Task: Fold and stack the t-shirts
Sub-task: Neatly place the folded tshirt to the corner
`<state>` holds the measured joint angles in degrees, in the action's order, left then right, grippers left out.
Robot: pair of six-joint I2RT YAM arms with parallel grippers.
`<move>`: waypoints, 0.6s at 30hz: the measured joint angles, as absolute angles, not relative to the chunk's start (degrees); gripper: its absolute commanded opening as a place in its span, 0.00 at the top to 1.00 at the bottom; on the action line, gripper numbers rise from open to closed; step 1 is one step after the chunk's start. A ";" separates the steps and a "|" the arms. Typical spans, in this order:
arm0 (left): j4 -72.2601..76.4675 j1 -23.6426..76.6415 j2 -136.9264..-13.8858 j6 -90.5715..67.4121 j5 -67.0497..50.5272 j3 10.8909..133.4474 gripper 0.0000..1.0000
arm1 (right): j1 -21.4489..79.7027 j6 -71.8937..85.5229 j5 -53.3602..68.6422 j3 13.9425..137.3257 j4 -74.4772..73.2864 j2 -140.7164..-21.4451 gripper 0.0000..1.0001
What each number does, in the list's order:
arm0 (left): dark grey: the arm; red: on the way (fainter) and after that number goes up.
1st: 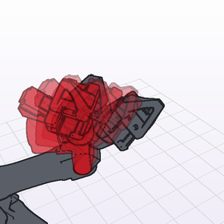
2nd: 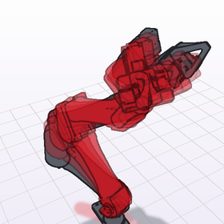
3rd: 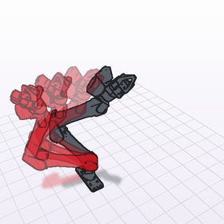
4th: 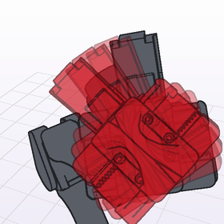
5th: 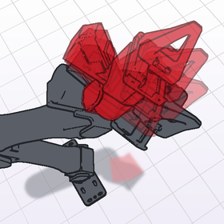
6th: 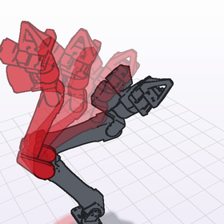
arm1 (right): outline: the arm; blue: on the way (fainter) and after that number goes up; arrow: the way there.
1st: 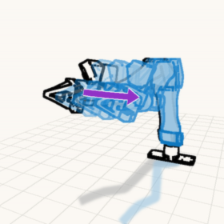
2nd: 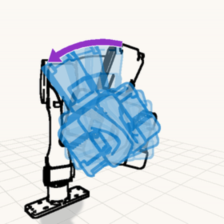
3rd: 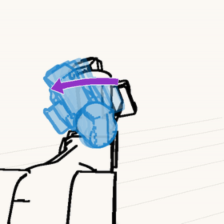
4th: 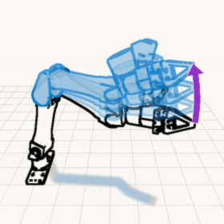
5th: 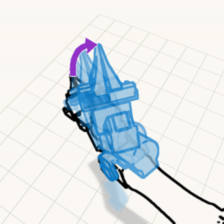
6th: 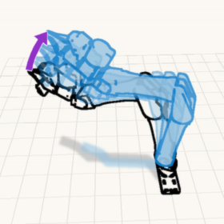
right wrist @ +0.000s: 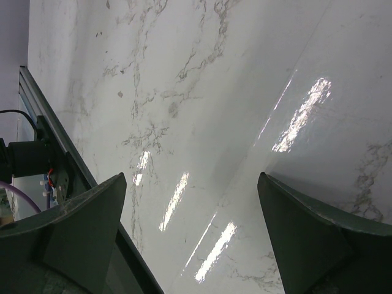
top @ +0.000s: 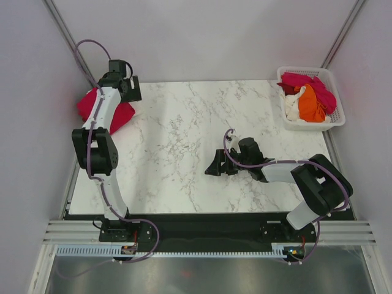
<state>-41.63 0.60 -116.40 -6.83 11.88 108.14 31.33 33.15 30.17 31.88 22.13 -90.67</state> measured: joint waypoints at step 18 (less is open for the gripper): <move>-41.60 -9.19 -138.39 -11.07 9.50 141.60 0.08 | 31.33 33.17 31.14 32.18 22.74 -91.48 0.02</move>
